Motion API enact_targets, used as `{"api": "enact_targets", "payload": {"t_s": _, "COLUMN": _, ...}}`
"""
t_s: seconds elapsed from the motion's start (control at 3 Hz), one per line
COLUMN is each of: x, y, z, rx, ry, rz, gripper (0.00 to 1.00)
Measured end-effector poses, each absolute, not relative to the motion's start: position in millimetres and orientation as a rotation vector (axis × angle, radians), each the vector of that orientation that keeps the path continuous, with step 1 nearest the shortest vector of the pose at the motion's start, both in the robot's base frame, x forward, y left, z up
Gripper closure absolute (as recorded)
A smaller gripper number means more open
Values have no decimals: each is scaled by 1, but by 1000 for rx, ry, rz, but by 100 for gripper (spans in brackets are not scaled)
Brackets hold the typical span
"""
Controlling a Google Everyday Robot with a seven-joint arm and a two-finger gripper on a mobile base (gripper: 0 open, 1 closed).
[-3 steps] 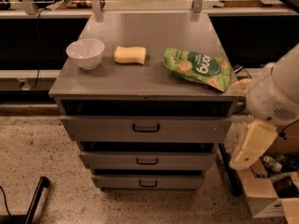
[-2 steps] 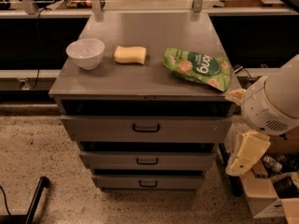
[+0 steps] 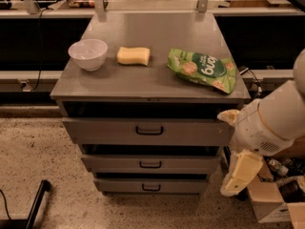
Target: Open top drawer
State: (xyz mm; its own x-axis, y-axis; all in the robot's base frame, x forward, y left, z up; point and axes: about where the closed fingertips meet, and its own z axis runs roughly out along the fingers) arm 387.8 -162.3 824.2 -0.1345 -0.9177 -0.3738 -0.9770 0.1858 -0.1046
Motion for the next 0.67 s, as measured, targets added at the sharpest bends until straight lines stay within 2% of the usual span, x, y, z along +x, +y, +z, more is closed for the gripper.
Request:
{"api": "enact_targets", "payload": {"t_s": 0.33, "x": 395, "y": -148, "z": 791, "rx": -1730, "ry": 1976, "rz": 279, "gripper": 0}}
{"api": "enact_targets", "payload": {"t_s": 0.67, "x": 413, "y": -148, "z": 799, "rx": -1731, "ry": 1881, "rz": 187, "gripper": 0}}
